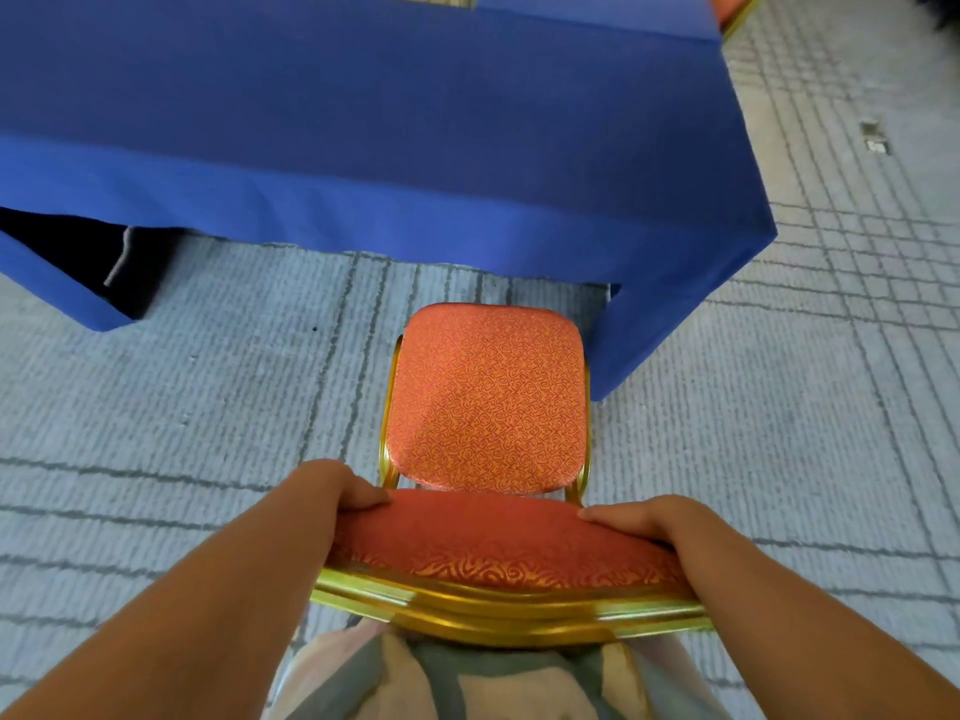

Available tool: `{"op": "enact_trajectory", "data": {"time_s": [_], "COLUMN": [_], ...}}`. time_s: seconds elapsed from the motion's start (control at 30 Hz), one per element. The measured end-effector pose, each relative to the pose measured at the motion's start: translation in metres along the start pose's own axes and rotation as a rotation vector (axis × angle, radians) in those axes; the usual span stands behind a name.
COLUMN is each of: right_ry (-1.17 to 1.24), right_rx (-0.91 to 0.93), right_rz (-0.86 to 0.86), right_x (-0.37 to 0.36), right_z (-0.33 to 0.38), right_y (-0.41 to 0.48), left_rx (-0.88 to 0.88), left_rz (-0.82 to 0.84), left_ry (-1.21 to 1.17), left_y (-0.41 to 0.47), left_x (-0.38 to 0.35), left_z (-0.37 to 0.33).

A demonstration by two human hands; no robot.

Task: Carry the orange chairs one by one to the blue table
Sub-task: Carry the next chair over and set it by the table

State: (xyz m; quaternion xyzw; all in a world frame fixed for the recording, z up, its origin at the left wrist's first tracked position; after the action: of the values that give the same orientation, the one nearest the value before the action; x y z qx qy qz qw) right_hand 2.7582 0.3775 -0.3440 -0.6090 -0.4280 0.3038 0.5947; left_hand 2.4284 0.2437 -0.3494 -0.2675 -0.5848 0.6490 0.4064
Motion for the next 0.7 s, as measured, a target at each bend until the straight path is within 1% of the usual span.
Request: {"op": "enact_trajectory", "data": {"time_s": [0.1, 0.2, 0.3, 0.43, 0.6, 0.7], "right_ry": [0.002, 0.019, 0.012, 0.014, -0.009, -0.001], "right_rx": [0.019, 0.028, 0.044, 0.040, 0.040, 0.060], "right_rz": [-0.020, -0.024, -0.021, -0.009, 0.004, -0.027], "right_x": [0.013, 0.025, 0.044, 0.069, 0.125, 0.167], "right_z": [0.016, 0.032, 0.050, 0.077, 0.126, 0.156], "right_y": [-0.005, -0.005, 0.002, 0.011, 0.019, 0.021], "left_rx": [-0.020, -0.033, -0.039, -0.023, -0.013, -0.012], "left_rz": [-0.004, -0.059, -0.076, -0.060, -0.027, -0.038], "left_ry": [-0.010, -0.025, -0.022, -0.033, -0.045, -0.066], "left_y": [0.001, 0.007, 0.013, 0.018, 0.019, 0.024], "left_x": [0.022, 0.047, 0.073, 0.111, 0.176, 0.212], "left_z": [-0.002, -0.006, -0.013, -0.026, -0.053, -0.072]}}
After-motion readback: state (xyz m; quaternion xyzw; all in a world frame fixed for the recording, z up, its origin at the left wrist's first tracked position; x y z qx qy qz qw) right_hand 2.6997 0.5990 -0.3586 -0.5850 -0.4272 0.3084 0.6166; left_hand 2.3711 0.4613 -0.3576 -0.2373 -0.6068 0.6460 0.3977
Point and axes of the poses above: each hand's wrist, its own y-axis towards the middle knuckle, its own x-axis out of the back of the hand, z = x × y, the point moved 2 cm from there along y, towards the middle knuckle, and after that the axes turned 14 degrees about y, right-handed, at the moved point
